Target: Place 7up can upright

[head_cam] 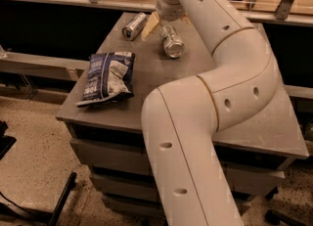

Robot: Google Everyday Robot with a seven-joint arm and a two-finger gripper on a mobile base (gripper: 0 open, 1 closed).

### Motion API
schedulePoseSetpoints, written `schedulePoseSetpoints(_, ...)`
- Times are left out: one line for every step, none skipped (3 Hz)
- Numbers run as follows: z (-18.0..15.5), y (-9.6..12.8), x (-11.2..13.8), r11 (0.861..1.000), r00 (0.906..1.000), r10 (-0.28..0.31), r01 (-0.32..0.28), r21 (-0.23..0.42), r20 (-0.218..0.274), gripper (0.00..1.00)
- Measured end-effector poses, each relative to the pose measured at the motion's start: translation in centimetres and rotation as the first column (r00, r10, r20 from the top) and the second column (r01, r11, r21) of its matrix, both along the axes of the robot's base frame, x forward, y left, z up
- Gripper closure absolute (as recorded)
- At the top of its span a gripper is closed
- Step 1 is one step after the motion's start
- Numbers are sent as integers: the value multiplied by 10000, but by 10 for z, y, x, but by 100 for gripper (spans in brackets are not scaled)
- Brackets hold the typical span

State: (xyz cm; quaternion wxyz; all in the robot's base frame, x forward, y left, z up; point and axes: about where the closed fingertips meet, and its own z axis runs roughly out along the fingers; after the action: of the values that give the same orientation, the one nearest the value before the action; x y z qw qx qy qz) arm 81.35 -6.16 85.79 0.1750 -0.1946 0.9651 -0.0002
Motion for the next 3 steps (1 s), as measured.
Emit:
schedulePoseSetpoints(-8,-3,1,10000,9999,-86,86,31,-111,0)
schedulePoseSetpoints(-12,-1,3,10000,9999,-70,71,36,-112,18)
schedulePoseSetpoints(-16,0,5,10000,9999,-59,59,42,-120,41)
